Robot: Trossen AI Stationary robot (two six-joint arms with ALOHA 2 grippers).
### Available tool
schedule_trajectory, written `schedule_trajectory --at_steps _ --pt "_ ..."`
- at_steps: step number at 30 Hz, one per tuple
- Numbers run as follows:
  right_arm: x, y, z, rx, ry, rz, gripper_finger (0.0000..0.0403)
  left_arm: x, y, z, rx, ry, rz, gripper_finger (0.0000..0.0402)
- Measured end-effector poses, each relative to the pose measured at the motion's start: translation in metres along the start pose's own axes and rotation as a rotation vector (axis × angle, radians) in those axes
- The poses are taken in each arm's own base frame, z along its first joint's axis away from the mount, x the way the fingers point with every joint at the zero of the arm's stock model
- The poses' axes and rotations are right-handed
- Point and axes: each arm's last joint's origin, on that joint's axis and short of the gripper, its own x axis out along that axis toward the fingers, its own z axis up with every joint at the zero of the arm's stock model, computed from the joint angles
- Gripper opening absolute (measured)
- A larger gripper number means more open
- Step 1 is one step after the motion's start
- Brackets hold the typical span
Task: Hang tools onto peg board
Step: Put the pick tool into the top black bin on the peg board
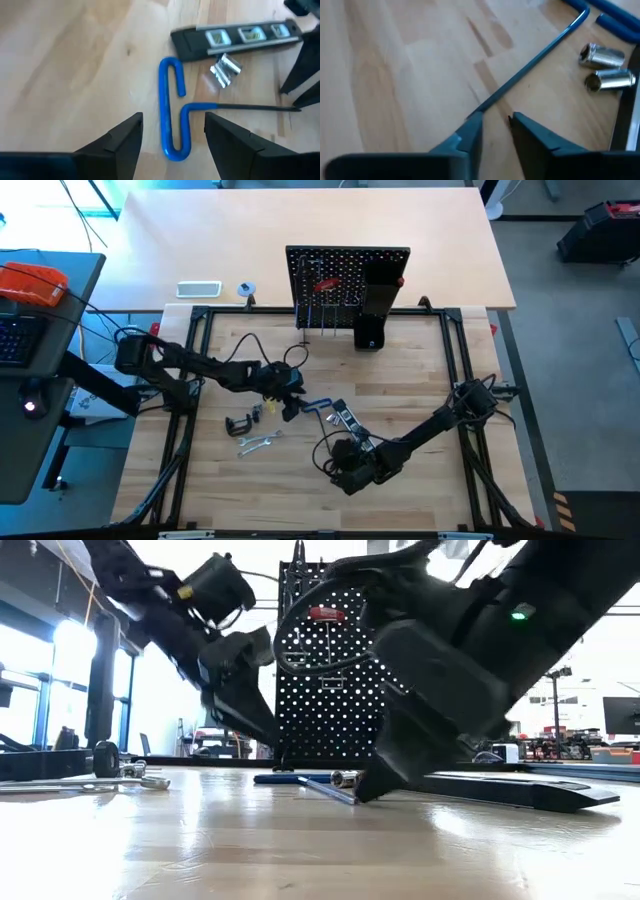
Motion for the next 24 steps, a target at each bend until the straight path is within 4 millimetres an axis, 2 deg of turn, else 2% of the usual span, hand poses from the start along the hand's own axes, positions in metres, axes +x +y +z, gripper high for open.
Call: schedule_trajectory --at_steps 4,7,13,18,24 --pt "0.004 -0.003 0.006 0.025 -0.016 -0.001 0.0157 0.017 0.009 -0.007 -0.026 0.029 -0.035 0.0219" --pt "0.006 -0.005 0.009 0.042 -0.015 0.003 0.0175 0.026 0.012 -0.010 -0.047 0.023 -0.058 0.0228" --pt "0.005 -0.004 0.009 0.060 -0.029 -0.001 0.0166 0.034 0.013 -0.013 -0.053 0.027 -0.091 0.0235" --pt "0.002 0.000 0.009 0.064 -0.057 0.002 0.0147 0.035 0.013 -0.014 -0.054 0.032 -0.096 0.0235" --pt "-0.001 0.007 0.010 0.094 -0.091 0.052 0.0144 0.035 0.014 -0.014 -0.058 0.040 -0.109 0.0234"
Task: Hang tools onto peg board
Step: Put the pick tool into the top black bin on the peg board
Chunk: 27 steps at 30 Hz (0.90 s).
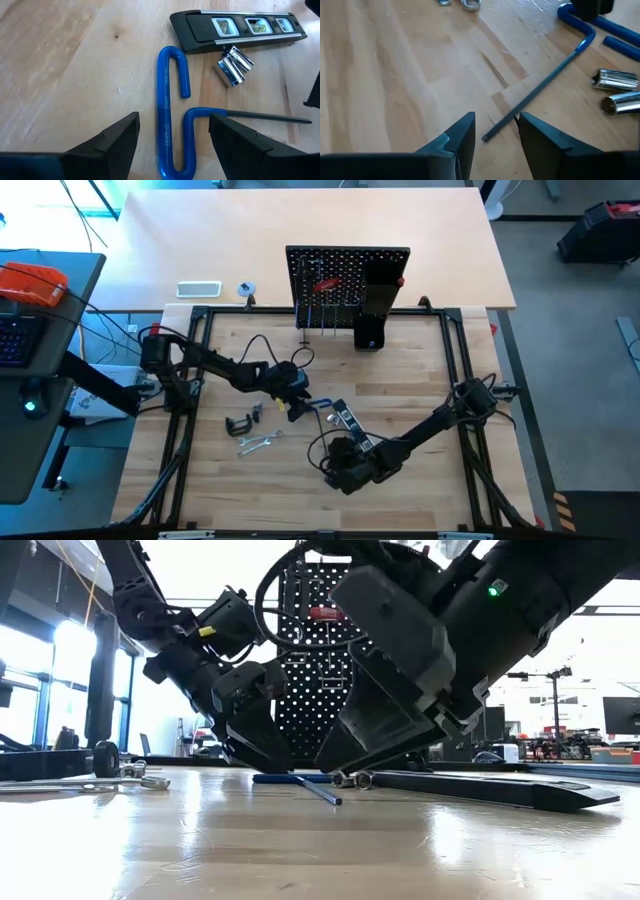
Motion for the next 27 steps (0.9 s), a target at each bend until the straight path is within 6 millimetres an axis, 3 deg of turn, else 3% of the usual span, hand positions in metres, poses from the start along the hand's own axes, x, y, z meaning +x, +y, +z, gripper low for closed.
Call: schedule_trajectory --at_steps 6,12,14,19,27 --pt "0.002 -0.001 -0.001 -0.016 0.012 -0.006 0.0144 -0.001 0.004 0.001 -0.025 0.011 -0.027 0.0234" --pt "0.020 -0.002 -0.012 -0.022 0.059 0.009 0.0139 0.000 0.005 0.000 -0.027 0.015 -0.029 0.0234" --pt "0.023 -0.003 -0.015 -0.017 0.057 -0.004 0.0119 0.000 0.004 0.000 -0.038 0.021 -0.044 0.0234" --pt "0.021 -0.002 -0.018 -0.075 0.062 -0.006 0.0015 0.006 0.006 -0.006 -0.097 0.076 -0.127 0.0234" --pt "0.024 -0.005 -0.018 -0.079 0.107 0.000 0.0003 0.010 0.003 -0.004 -0.153 0.100 -0.222 0.0234"
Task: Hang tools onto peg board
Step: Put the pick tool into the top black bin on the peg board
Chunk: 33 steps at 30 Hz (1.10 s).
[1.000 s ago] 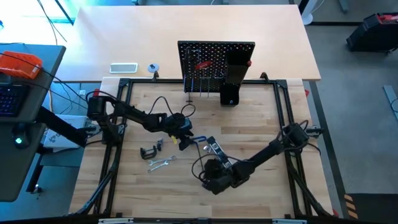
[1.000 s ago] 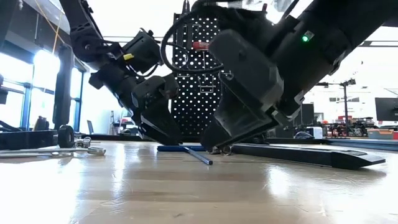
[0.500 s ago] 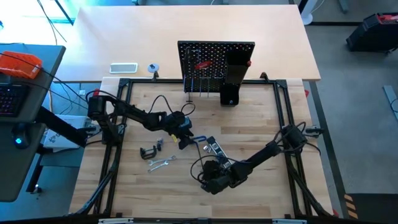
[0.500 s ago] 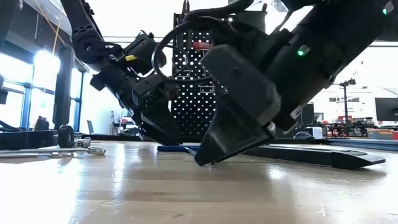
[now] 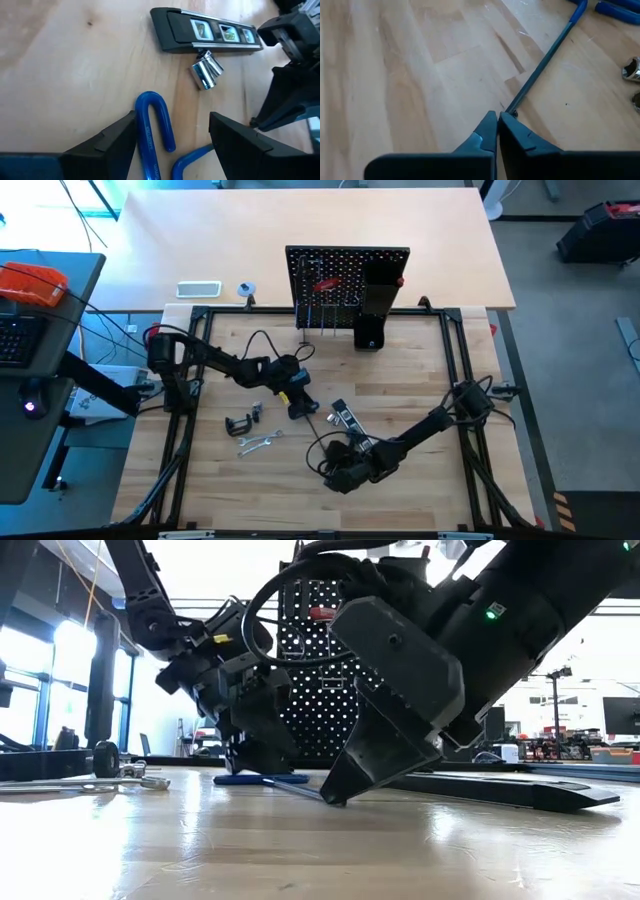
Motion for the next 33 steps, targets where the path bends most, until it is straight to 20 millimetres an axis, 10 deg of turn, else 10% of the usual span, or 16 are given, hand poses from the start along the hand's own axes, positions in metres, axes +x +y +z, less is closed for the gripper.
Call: schedule_trajectory --at_steps 33 --pt "0.002 0.000 0.005 -0.108 -0.088 -0.031 0.0006 -0.009 -0.008 0.009 0.001 0.163 -0.106 0.0234"
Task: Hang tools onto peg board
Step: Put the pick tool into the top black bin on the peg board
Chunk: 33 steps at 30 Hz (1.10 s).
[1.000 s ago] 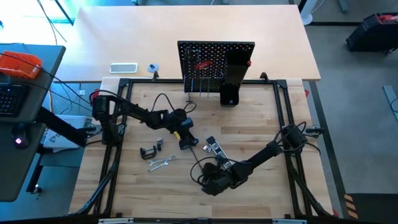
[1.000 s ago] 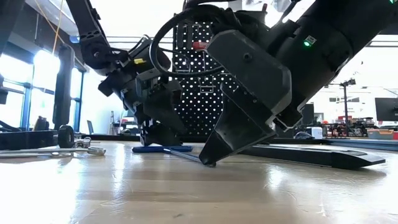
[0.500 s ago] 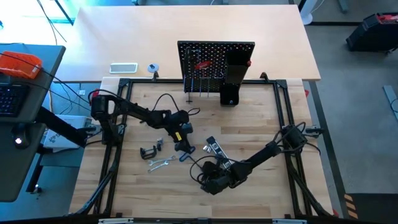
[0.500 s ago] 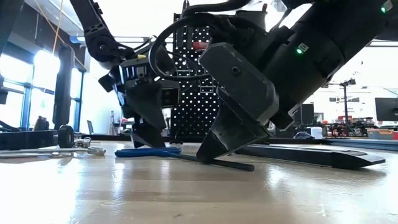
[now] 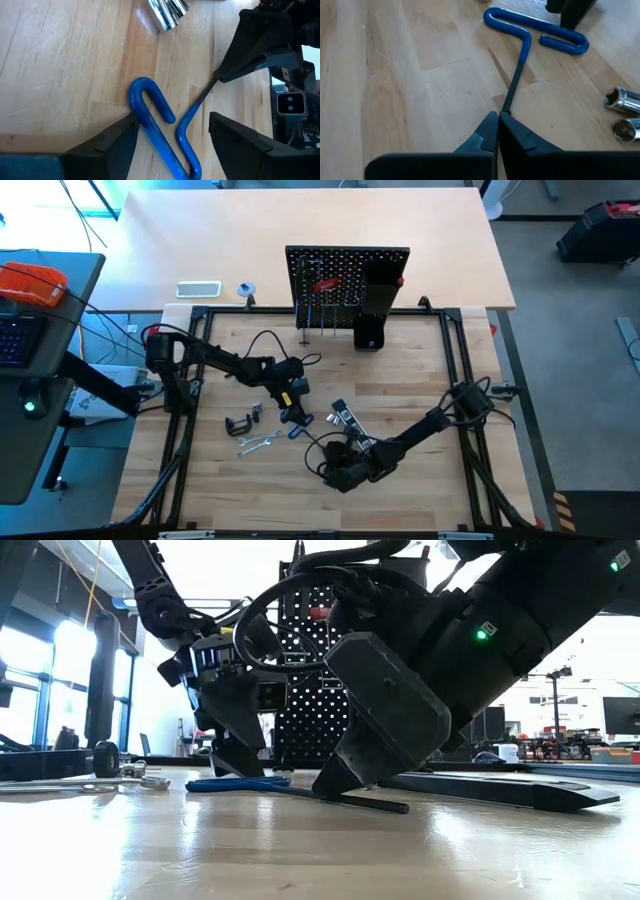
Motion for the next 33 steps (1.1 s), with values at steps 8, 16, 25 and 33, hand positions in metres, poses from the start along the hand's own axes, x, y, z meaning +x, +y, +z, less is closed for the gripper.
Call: schedule_trajectory --at_steps 8,16,25,33 --pt "0.003 -0.002 0.002 0.028 0.031 0.038 0.0104 0.000 -0.001 0.002 0.025 -0.022 0.010 0.0234" --pt "0.014 -0.016 0.010 0.045 0.143 0.097 0.0023 -0.001 -0.004 0.009 0.041 -0.067 -0.050 0.0234" --pt "0.012 -0.014 0.008 0.019 0.106 0.059 0.0003 -0.007 0.007 0.007 0.000 -0.052 0.008 0.0234" --pt "-0.003 -0.004 -0.001 -0.052 0.017 -0.049 0.0000 -0.014 0.017 0.006 -0.029 -0.030 0.012 0.0234"
